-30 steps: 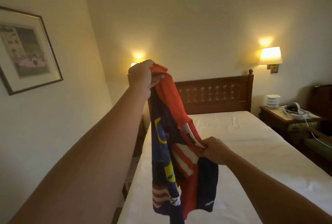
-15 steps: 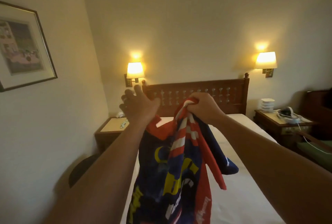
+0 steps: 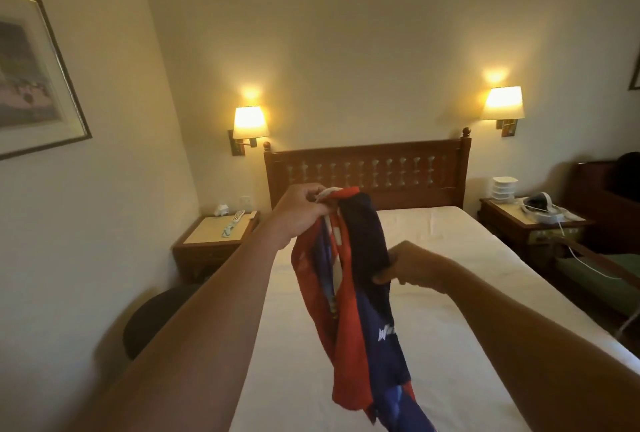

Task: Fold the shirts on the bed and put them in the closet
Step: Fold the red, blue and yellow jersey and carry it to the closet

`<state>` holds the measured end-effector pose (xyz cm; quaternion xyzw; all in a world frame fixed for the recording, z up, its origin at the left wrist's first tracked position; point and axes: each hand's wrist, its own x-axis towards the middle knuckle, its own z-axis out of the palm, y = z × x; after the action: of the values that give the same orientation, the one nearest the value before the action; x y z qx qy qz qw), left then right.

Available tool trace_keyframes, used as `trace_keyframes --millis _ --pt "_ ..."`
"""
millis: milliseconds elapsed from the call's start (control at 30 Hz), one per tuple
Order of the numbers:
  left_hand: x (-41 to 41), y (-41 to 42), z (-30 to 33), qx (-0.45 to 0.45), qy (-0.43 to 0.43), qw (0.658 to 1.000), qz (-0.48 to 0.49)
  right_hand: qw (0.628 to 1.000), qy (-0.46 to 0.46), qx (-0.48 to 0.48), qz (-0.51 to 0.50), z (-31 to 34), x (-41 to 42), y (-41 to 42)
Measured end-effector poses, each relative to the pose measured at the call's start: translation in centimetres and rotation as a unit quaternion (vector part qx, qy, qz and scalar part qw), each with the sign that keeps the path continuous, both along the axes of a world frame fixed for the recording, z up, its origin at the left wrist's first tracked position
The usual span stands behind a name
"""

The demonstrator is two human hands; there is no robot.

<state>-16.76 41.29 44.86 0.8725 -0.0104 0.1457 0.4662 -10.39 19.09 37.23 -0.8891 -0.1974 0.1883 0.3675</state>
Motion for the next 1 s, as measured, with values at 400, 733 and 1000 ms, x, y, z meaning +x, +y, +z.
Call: trace_keyframes --millis 400,733,1000 --pt "-0.4 3.4 -2.4 0.108 0.147 0.983 0.024 0.951 -0.251 0.179 -0.003 7.9 -0.3 5.3" --pt "1.0 -0.1 -2.4 -0.038 0.076 0.996 0.023 0.927 -0.314 0.192 -0.072 5.8 0.6 5.9" --pt "1.8 -0.4 -0.6 -0.090 0.014 0.990 0.110 0.968 0.032 0.229 -0.098 -5.1 -0.9 1.6"
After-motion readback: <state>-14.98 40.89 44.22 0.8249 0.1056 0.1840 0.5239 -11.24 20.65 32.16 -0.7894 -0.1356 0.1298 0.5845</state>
